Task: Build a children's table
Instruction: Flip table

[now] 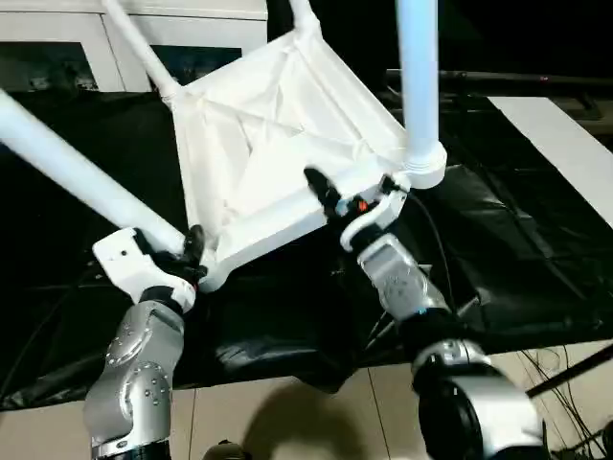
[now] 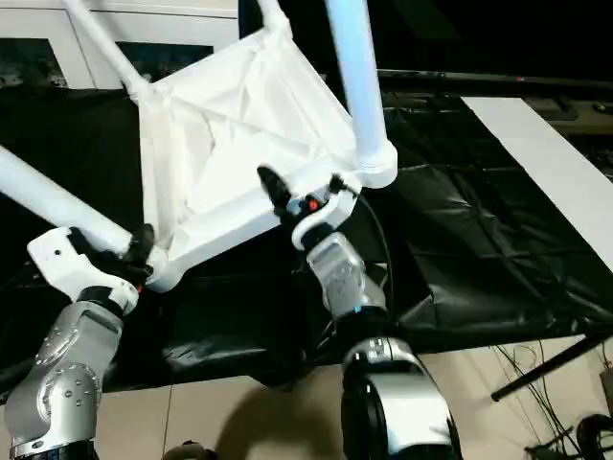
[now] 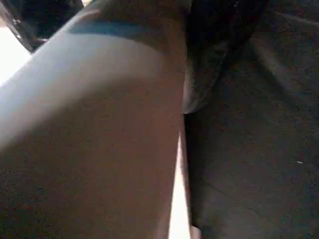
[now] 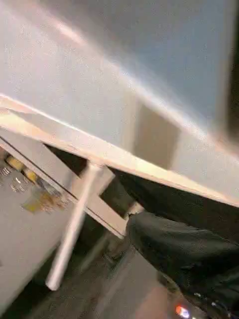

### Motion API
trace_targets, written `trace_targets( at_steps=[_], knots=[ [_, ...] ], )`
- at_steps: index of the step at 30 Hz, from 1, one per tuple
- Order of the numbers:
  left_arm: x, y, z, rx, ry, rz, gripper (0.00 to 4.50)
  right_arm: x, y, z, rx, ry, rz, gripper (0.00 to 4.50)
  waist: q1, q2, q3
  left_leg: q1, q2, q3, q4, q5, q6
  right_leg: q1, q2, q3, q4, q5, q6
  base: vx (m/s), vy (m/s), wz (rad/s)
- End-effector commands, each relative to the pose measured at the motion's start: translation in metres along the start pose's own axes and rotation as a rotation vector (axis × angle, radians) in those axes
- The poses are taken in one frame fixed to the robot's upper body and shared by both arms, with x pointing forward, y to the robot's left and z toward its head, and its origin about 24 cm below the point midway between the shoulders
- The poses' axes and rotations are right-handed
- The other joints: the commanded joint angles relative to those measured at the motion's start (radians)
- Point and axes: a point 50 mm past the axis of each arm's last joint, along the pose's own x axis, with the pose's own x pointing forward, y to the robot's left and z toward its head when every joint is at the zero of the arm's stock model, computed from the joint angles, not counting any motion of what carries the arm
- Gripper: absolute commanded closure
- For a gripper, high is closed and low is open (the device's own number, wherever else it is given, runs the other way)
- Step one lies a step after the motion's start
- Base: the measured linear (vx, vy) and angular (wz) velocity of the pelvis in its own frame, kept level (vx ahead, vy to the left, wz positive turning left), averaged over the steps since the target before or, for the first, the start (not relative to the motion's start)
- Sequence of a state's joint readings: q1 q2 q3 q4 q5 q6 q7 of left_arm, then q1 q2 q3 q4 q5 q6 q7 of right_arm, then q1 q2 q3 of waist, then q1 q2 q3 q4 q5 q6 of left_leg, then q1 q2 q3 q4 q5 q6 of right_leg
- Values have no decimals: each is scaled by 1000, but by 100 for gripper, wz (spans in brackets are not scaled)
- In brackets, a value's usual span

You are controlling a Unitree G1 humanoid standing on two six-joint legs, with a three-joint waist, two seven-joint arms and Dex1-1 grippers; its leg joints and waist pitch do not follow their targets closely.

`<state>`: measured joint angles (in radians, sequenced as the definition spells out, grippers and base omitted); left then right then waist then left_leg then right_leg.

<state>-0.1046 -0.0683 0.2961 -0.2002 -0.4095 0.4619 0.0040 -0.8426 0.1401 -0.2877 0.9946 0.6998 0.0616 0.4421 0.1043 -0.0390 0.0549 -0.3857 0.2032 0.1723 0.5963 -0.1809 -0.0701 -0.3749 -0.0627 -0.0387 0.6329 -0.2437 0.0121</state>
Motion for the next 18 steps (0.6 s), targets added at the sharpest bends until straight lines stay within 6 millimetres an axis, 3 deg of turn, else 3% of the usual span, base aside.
trace_targets(
  at_steps=[1, 4, 5, 6, 10, 18],
  knots=[
    [-4, -6, -21, -46, 94, -16, 226, 28, 58, -28, 125, 9, 104, 29, -5, -1, -58, 20, 30, -2, -68, -63, 41, 33, -65, 33, -53, 117, -200, 0, 0, 0],
    [-4, -5, -19, -36, 81, -1, 226, 28, 57, -29, 132, 14, 92, 39, -13, -2, -59, 16, 29, -2, -63, -30, 52, 34, -62, 32, -49, 163, -197, 0, 0, 0],
    [-4, -5, -19, -37, 75, 4, 227, 28, 57, -31, 126, 26, 95, 48, -14, -11, -60, 16, 28, 0, -61, -21, 60, 34, -60, 33, -48, 183, -199, 0, 0, 0],
    [-4, -5, -19, -37, 74, 4, 228, 28, 57, -31, 125, 28, 95, 65, -13, -10, -60, 16, 27, 1, -61, -20, 64, 35, -61, 33, -47, 185, -201, 0, 0, 0],
    [-4, -3, -16, -37, 49, 33, 228, 28, 55, -33, 122, 45, 100, 92, -12, -11, -59, 16, 31, 1, -63, -48, 64, 34, -64, 33, -51, 130, -206, 0, 0, 0],
    [-5, 0, -15, -36, 36, 60, 229, 28, 50, -32, 135, 48, 65, 155, -11, -17, -60, 18, 31, 3, -62, -42, 61, 31, -64, 34, -50, 122, -209, 0, 0, 0]
  ],
)
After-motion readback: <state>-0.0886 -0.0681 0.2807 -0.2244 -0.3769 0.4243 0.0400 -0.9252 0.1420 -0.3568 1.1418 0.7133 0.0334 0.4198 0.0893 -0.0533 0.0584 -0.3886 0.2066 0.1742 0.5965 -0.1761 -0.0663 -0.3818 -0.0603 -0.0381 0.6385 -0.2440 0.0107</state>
